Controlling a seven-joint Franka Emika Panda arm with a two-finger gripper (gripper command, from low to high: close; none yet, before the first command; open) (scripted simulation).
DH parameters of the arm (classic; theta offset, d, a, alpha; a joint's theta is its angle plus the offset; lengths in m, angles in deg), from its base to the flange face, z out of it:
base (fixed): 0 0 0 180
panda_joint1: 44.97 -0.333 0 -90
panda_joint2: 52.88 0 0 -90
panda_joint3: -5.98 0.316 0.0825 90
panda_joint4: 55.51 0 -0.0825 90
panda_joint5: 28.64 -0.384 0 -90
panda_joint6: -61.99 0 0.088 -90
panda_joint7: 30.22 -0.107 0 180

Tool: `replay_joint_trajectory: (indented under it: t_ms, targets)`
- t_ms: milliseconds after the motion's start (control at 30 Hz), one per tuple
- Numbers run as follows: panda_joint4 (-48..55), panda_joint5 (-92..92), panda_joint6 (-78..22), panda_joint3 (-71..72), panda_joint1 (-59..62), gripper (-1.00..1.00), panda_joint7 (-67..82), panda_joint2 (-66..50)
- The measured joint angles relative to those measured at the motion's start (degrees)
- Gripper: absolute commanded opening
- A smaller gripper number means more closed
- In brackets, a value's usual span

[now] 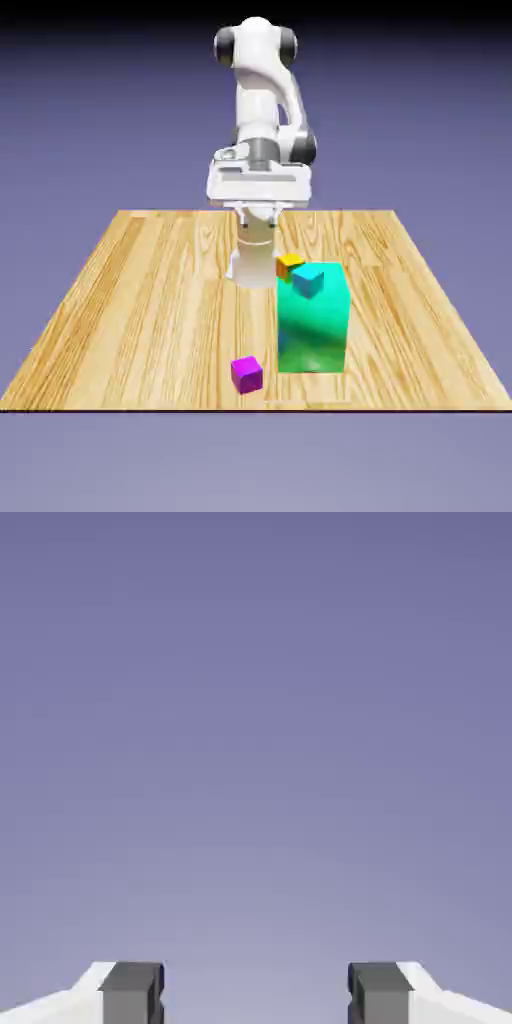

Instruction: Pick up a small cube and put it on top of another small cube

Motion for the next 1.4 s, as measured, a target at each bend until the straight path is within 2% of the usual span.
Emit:
replay_joint_trajectory:
  t_ms: [67,400,1267,1400]
  targets:
    - [-0.25,4.98,0.66,2.42,-1.88,0.0,-1.53,-0.74]
    - [-1.58,29.9,-8.51,10.25,-17.38,0.0,-7.92,-11.28]
    - [-4.68,82.97,-70.5,12.37,-71.27,0.0,-17.29,-57.04]
    - [-4.83,84.89,-78.65,10.42,-76.12,0.0,-17.04,-61.94]
